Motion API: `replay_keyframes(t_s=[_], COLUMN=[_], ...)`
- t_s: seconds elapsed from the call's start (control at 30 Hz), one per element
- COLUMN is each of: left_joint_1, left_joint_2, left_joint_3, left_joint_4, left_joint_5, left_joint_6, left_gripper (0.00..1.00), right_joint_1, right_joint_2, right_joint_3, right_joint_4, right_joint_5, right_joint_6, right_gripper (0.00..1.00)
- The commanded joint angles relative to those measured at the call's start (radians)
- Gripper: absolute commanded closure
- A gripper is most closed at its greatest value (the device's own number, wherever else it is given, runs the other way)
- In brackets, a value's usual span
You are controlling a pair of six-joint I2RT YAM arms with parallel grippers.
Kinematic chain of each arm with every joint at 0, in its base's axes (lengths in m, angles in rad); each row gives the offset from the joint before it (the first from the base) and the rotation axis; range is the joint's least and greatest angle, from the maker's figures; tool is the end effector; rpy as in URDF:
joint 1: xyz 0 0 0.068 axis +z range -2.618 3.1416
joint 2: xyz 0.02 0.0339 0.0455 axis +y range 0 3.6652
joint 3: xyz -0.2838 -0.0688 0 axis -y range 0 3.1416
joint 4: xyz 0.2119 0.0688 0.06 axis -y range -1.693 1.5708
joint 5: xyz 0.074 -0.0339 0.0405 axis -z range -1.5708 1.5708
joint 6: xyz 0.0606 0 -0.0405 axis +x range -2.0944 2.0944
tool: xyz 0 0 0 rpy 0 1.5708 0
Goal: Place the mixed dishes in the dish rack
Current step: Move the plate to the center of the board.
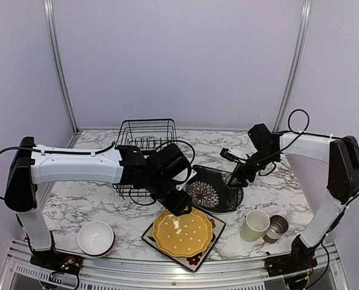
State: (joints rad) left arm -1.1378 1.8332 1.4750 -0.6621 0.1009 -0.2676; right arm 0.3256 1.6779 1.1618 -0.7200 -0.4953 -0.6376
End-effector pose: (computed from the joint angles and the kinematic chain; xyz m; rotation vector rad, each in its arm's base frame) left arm 0.1553 -0.3505 0.2550 1.1826 2.4522 -0.6018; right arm 0.2808 0.1252 0.2230 -1.3410 2.3190 0.5982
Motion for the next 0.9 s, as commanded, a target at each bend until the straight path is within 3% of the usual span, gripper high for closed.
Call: replay_keyframes(t_s=[0.0,0.23,0.5,0.87], left_joint_1=[-0.004,0.022,0.072,0.170], left_joint_2=[0.012,0.148,0.267,0.411], left_joint_3=[0.010,0.145,0.304,0.441], left_joint_4=[0.123,0.169,0.091,0.087], left_joint_5=[-0.058,-0.093,-0.255,-0.147], left_joint_6=[-0.136,-0.287,-0.352,-0.337], left_gripper=[0.42,0.39,0.36,0.36], right_joint_1=[0.000,-0.024,-0.067,-0.072], right_joint_2=[-0.039,-0.040,-0.046,0.000], right_joint_3=[0.005,0.014,-0.017,-0.017], right_joint_4=[-0.060,-0.166,-0.163,-0.083], right_joint_5=[0.033,0.052,0.055,0.033], right_joint_6=[0.020,0.022,0.041,0.050], right_gripper=[0.26,0.27,0.29,0.31])
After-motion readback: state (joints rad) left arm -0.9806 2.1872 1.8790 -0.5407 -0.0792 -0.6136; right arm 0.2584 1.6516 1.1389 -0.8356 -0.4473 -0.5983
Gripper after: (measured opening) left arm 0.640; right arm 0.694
